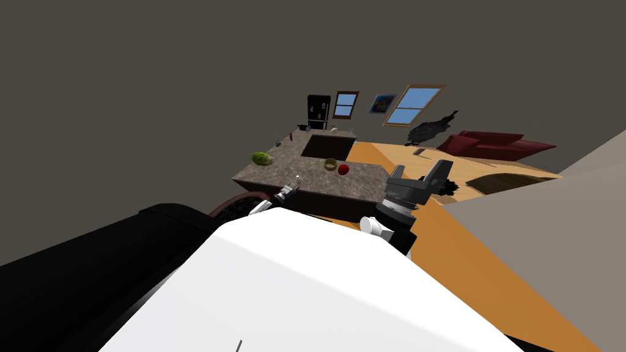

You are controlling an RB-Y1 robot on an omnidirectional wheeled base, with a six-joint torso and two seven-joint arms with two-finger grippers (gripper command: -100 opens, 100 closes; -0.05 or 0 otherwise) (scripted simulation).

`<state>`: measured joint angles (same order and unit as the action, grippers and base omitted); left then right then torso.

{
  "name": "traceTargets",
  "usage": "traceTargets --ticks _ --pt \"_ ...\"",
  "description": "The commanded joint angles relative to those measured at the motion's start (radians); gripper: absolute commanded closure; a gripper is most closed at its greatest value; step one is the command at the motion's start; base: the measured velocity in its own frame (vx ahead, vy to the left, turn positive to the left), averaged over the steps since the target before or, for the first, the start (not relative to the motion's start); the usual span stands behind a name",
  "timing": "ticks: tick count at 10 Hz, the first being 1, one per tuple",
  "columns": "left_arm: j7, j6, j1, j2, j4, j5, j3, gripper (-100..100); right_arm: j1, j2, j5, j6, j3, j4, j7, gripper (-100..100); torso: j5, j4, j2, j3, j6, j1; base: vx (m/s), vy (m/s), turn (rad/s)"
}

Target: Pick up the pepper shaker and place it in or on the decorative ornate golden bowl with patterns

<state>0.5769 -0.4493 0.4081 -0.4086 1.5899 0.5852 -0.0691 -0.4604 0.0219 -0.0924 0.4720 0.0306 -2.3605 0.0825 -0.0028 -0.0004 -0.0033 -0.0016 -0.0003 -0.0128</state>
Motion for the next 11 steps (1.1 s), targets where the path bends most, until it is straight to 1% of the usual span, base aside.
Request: traceTargets --ticks 1,2,3,4,5,9,10,11 --pt "0.003 0.015 -0.019 0.002 -0.009 0.009 0.005 -100 0.000 0.000 0.000 0.000 0.000 0.000 0.000 0 0.000 0.000 0.000 0.000 0.000 0.000 0.168 -0.105 -0.001" --pt "0.003 0.006 -0.013 0.003 -0.010 0.005 0.004 -100 0.000 0.000 0.000 0.000 0.000 0.000 0.000 0 0.001 -0.001 -0.005 -0.003 0.000 0.004 0.081 -0.033 0.003" --pt "0.004 0.007 -0.014 0.003 -0.011 0.006 0.005 0 0.000 0.000 0.000 0.000 0.000 0.000 0.000 0 0.002 -0.001 -0.002 -0.001 0.000 0.009 0.013 -0.009 0.001" --pt "0.004 0.007 -0.014 0.003 -0.010 0.006 0.004 -100 0.000 0.000 0.000 0.000 0.000 0.000 0.000 0 0.002 0.000 0.002 0.001 0.000 0.011 0.006 -0.004 0.000" --pt "0.004 0.007 -0.014 0.003 -0.010 0.006 0.004 100 0.000 0.000 0.000 0.000 0.000 0.000 0.000 0 0.002 0.000 0.004 0.002 0.000 0.012 0.000 0.000 0.000" --pt "0.004 0.008 -0.013 0.002 -0.011 0.006 0.006 100 0.000 0.000 0.000 0.000 0.000 0.000 0.000 0 0.003 0.001 0.003 0.002 0.001 0.010 0.000 0.001 0.005" --pt "0.004 0.008 -0.013 0.002 -0.011 0.006 0.006 0 0.000 0.000 0.000 0.000 0.000 0.000 0.000 0 0.003 0.001 0.003 0.002 0.001 0.010 0.000 0.000 0.000" --pt "-0.007 0.036 -0.031 -0.010 -0.003 0.005 0.013 -100 0.000 0.000 0.000 0.000 0.000 0.000 0.000 0 0.003 0.001 0.003 0.002 0.001 0.010 0.022 -0.100 -0.090"
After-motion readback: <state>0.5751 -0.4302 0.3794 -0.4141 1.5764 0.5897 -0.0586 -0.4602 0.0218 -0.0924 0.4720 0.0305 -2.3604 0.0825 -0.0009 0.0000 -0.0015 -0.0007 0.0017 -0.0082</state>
